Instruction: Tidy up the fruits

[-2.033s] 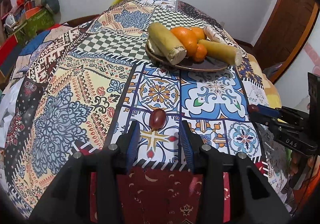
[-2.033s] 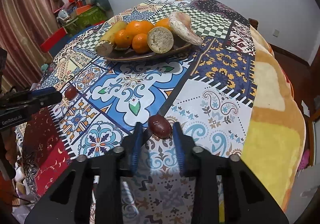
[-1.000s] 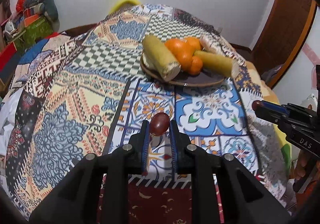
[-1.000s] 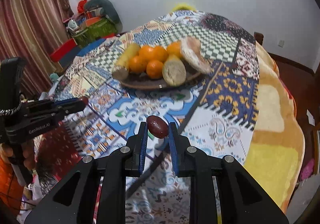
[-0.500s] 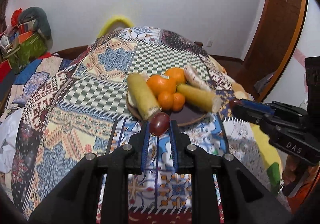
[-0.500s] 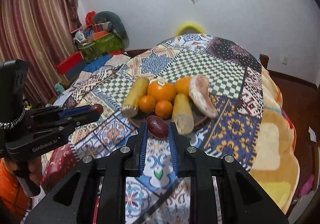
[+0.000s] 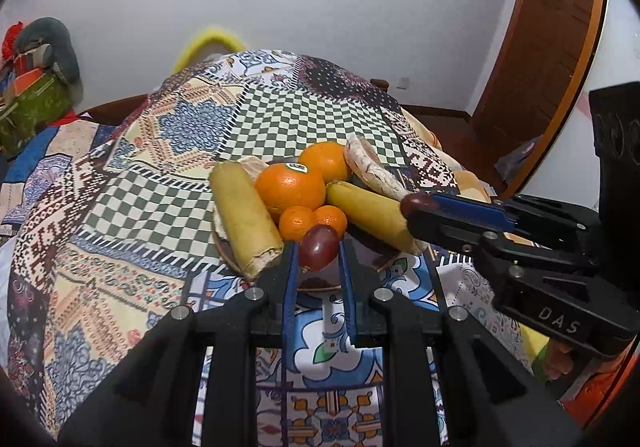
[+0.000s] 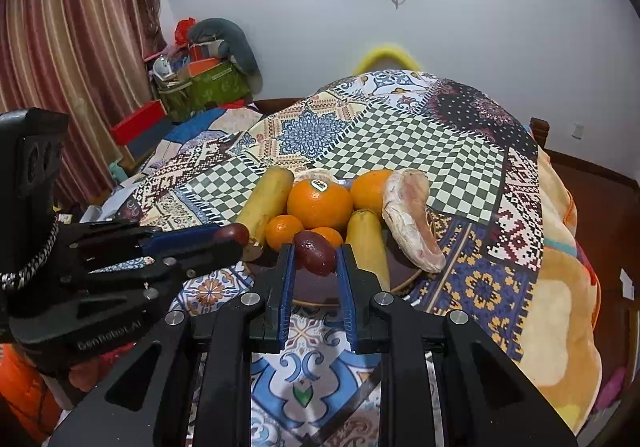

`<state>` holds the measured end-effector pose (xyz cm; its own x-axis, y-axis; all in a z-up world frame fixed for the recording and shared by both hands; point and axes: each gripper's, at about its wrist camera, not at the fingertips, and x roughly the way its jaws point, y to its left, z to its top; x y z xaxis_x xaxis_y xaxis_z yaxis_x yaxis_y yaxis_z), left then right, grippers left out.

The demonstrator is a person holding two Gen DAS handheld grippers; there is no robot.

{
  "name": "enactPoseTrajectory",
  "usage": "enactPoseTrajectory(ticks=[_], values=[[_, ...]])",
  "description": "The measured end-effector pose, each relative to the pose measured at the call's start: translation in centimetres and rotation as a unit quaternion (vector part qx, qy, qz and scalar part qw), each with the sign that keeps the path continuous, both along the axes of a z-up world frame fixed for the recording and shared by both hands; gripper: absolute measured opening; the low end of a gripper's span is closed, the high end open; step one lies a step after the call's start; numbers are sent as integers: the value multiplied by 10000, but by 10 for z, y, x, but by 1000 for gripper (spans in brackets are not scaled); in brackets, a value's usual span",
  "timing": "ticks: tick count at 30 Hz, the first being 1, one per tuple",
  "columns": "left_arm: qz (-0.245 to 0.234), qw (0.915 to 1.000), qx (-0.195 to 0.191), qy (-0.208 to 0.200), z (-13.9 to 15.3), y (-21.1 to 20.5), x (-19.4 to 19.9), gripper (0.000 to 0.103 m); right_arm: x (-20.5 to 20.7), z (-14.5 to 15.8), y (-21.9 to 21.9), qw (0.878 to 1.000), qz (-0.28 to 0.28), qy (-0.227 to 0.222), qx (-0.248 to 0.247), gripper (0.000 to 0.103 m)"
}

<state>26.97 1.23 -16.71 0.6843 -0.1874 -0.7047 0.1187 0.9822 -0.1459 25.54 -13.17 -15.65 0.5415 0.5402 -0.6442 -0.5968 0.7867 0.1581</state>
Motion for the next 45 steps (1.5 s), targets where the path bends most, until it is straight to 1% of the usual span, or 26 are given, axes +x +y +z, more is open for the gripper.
enactPoseTrajectory(ticks=[7, 8, 9, 11, 17, 20, 23, 28, 31, 35, 37, 39, 40, 41, 42, 43, 45], values=[[7, 9999, -37, 95, -9, -1, 13, 19, 8, -4, 3, 9999, 81, 87, -89, 20], [26, 9999, -33, 100, -10, -1, 15, 22, 9, -5, 3, 9998, 87, 119, -102, 21], [72, 9999, -2, 102, -10, -1, 15, 24, 10, -5, 4, 9998, 83, 152, -126, 26], [155, 9998, 74, 40, -8, -1, 14, 34, 10, -4, 3, 9999, 12, 128, -115, 32], [262, 9995, 73, -164, 8, 3, 2, 36, 1, 10, -6, 10000, -73, -44, -36, 32], [332, 9989, 19, -341, 24, 7, -10, 36, -7, 24, -12, 9997, -147, -208, 46, 32], [389, 9974, -9, -600, 47, 9, -27, 36, -19, 42, -18, 9987, -232, -437, 108, 32], [474, 9918, 31, -1184, 94, 7, -62, 36, -51, 81, -30, 9946, -371, -918, 300, 32], [453, 9864, 35, -1579, 124, 3, -88, 36, -74, 104, -36, 9906, -443, -1230, 397, 32], [462, 9780, 94, -2031, 154, -4, -122, 36, -106, 132, -42, 9841, -490, -1609, 566, 32], [484, 9733, 156, -2237, 166, -9, -140, 36, -121, 142, -45, 9812, -503, -1743, 664, 32], [497, 9687, 193, -2423, 177, -12, -157, 41, -137, 152, -49, 9774, -547, -1895, 763, 32], [502, 9666, 202, -2505, 181, -13, -164, 45, -142, 154, -49, 9761, -562, -1945, 793, 33], [518, 9642, 221, -2590, 185, -14, -171, 47, -148, 157, -51, 9742, -595, -2013, 828, 37], [528, 9621, 245, -2665, 189, -15, -178, 48, -152, 160, -52, 9728, -616, -2065, 853, 43], [532, 9603, 263, -2725, 192, -16, -184, 50, -157, 162, -52, 9709, -648, -2132, 879, 46], [553, 9578, 257, -2809, 196, -17, -195, 57, -165, 166, -53, 9671, -717, -2266, 905, 53]])
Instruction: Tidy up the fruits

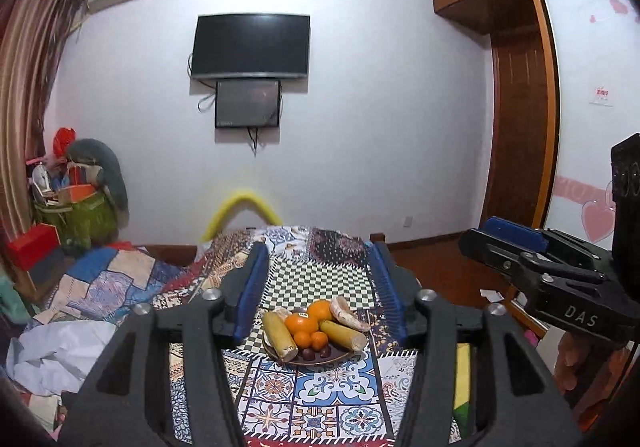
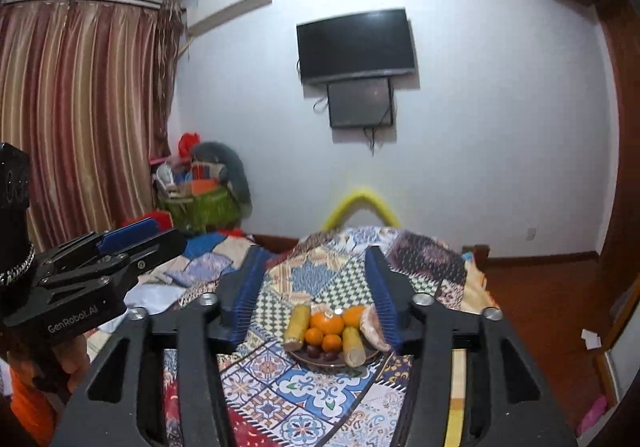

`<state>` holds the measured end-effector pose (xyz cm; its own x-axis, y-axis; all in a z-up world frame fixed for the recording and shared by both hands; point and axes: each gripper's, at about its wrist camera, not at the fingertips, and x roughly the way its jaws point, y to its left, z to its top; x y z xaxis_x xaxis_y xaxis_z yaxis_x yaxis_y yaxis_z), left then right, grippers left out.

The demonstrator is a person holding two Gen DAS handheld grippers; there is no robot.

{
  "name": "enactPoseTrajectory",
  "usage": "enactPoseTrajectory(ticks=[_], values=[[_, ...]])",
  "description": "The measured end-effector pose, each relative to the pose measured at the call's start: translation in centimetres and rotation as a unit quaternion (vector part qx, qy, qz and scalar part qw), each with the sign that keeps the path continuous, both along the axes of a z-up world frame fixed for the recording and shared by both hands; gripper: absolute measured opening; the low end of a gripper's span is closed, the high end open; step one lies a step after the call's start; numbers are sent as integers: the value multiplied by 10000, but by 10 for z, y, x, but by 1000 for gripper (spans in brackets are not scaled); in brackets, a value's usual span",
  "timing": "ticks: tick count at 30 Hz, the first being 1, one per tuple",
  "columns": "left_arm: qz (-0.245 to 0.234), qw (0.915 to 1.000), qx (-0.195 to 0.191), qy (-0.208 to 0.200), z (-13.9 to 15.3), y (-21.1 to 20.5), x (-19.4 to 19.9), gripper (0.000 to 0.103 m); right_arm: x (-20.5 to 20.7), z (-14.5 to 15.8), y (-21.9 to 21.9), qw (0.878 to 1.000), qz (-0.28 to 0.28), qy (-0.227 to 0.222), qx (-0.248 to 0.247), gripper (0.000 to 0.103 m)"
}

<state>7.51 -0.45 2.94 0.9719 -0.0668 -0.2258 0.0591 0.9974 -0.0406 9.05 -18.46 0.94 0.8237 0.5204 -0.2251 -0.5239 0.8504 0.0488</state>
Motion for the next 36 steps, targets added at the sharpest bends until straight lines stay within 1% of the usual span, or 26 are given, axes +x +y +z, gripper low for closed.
enactPoseTrajectory(ticks=[2, 4, 6, 7, 9, 11, 13, 15, 16, 17, 26, 33, 36], values=[[28, 10000, -18, -90, 3, 1, -8, 62, -7, 3, 0, 9999, -89, -120, 7, 57], [56, 9998, -22, -165, 7, 1, -15, 66, -11, 5, 1, 9997, -143, -190, 19, 63], [86, 9997, -19, -226, 9, 2, -20, 71, -13, 6, 2, 9994, -214, -253, 51, 72], [110, 9996, -19, -258, 10, 2, -23, 73, -13, 5, 2, 9993, -250, -272, 54, 74], [108, 9995, -38, -292, 12, 3, -27, 77, -15, 6, 3, 9989, -326, -319, 63, 82], [131, 9994, -48, -326, 12, 4, -29, 83, -14, 5, 3, 9986, -397, -353, 75, 84], [145, 9993, -41, -340, 12, 3, -31, 84, -17, 6, 3, 9983, -451, -360, 75, 87], [151, 9994, -45, -317, 12, 3, -31, 87, -18, 6, 2, 9979, -524, -365, 92, 96], [156, 9994, -51, -307, 12, 3, -31, 92, -18, 6, 1, 9975, -576, -385, 121, 99], [175, 9993, -72, -312, 11, 4, -31, 94, -18, 5, 0, 9972, -618, -402, 143, 102], [240, 9993, -38, -289, 8, 4, -32, 97, -28, 1, -4, 9964, -746, -385, 107, 103], [217, 9994, -31, -277, 7, 3, -32, 98, -31, 3, -7, 9964, -760, -376, 86, 103], [203, 9994, -55, -267, 7, 2, -30, 101, -32, 5, -8, 9963, -764, -378, 93, 103]])
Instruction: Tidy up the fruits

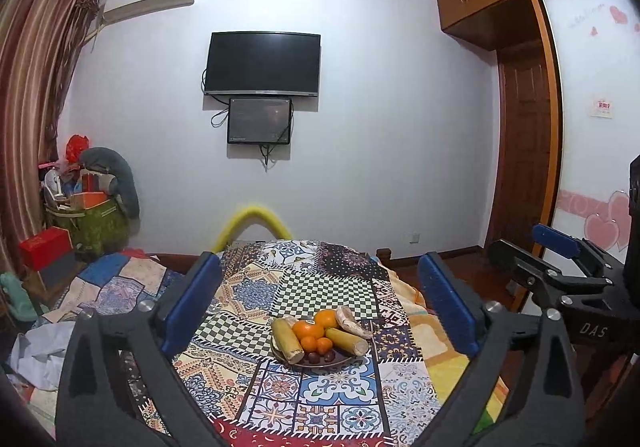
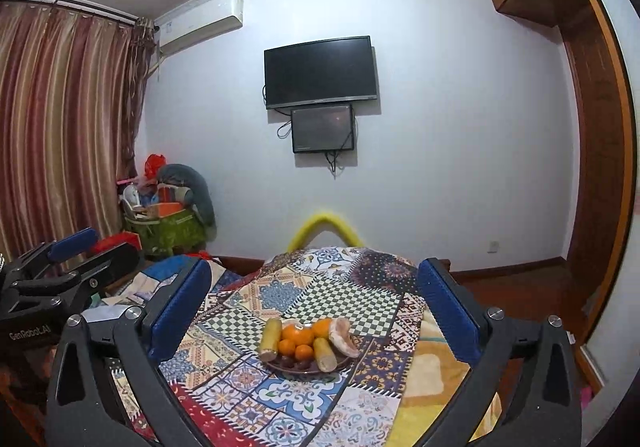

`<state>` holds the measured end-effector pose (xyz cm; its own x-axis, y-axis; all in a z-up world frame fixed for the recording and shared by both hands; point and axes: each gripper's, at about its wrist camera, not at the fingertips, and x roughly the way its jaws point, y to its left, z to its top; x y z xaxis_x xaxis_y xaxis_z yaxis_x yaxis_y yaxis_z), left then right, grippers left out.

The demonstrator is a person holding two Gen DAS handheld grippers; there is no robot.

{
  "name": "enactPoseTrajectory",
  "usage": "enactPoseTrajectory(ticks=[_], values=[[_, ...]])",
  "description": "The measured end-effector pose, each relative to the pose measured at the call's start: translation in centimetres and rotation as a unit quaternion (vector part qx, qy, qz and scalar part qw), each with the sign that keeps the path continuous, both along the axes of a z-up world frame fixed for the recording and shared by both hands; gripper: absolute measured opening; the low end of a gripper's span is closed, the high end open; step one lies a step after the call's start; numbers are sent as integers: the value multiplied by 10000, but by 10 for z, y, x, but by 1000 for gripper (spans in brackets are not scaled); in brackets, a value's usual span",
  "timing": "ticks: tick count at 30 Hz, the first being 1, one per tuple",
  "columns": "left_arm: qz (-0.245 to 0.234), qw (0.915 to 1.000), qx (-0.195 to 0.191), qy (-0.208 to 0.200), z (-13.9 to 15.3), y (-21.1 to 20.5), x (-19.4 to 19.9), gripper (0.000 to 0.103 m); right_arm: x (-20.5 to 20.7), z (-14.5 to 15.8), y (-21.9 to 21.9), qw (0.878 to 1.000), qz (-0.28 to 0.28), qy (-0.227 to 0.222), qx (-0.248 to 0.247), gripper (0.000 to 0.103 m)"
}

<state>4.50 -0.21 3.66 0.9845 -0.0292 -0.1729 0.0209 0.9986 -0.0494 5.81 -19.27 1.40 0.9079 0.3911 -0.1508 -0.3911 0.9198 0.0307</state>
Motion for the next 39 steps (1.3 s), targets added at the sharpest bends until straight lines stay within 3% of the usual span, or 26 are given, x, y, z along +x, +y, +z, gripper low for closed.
enactPoseTrajectory(ticks=[39], values=[[-229, 9996, -96, 105, -2, 2, 2, 102, 1, 4, -3, 9999, -27, 83, 61, 103]])
